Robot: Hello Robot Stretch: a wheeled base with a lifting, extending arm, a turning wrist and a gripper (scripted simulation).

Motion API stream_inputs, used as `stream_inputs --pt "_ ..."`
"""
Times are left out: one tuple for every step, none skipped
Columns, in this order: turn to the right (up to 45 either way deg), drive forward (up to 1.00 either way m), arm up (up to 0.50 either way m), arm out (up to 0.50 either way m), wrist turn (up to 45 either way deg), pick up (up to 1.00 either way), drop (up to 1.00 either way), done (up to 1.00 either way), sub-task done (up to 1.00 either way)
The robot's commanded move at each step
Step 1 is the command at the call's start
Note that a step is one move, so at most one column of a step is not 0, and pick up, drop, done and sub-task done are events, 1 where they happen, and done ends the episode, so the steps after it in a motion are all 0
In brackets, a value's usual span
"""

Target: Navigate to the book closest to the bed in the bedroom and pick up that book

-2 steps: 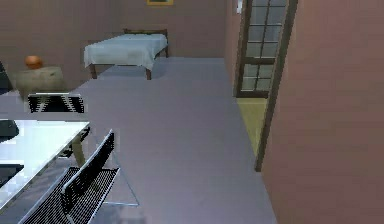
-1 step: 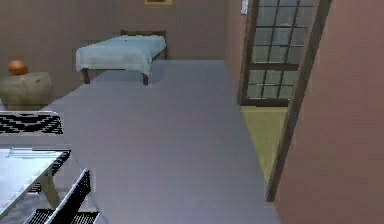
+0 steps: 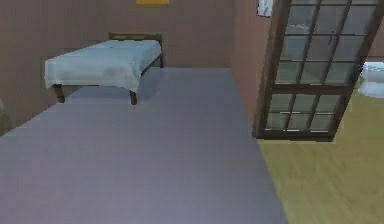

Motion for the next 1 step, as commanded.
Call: stream_inputs --pt "-39.0 0.00 0.00 0.00 0.0 0.00 0.00 0.00 0.00"
